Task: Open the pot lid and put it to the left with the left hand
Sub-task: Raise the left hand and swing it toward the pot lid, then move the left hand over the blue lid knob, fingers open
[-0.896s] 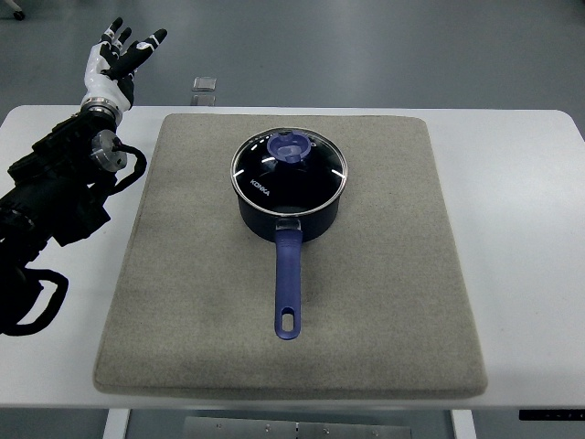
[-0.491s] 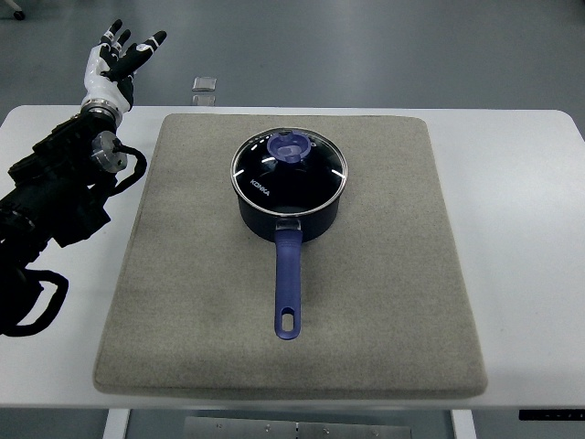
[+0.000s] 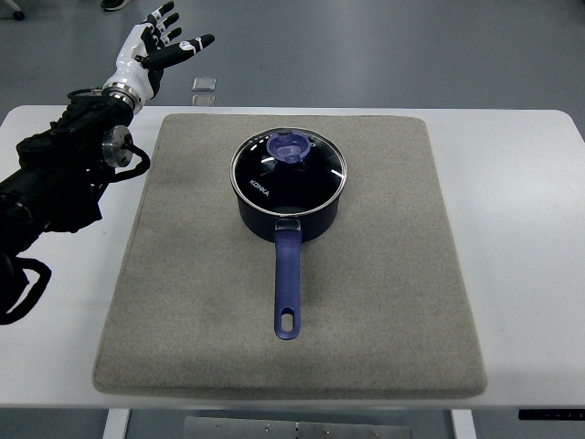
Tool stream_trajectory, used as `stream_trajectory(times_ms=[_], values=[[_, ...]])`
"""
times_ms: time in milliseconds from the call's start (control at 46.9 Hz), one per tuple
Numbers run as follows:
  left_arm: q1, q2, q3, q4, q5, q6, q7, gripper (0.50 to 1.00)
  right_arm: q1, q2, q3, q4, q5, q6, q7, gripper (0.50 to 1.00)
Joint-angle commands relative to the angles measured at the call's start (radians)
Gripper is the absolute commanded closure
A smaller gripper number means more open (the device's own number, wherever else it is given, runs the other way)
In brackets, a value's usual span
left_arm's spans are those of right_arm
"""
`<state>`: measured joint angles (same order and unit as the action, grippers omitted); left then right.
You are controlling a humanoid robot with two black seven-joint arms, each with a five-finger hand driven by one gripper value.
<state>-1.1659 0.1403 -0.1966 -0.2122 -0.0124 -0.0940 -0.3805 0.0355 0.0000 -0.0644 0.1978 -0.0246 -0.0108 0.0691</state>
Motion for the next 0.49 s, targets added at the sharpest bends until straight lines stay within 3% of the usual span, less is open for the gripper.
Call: stream_trajectory(times_ms=[0, 299, 469], values=[[-0.027, 0.022, 0.043, -0.001, 0.035, -0.038, 0.0, 0.512, 0.0, 0.0, 0.0, 0.0, 0.0, 0.0, 0.0, 0.583], [-0.121, 0.073, 0.134, -0.003, 0.359, -0.233, -0.003, 0.512, 0.0, 0.0, 0.0, 0.0, 0.0, 0.0, 0.0, 0.583], [-0.167, 0.076, 0.134, -0.019, 0.572, -0.268, -0.023, 0.512, 0.0, 0.0, 0.0, 0.0, 0.0, 0.0, 0.0, 0.583]])
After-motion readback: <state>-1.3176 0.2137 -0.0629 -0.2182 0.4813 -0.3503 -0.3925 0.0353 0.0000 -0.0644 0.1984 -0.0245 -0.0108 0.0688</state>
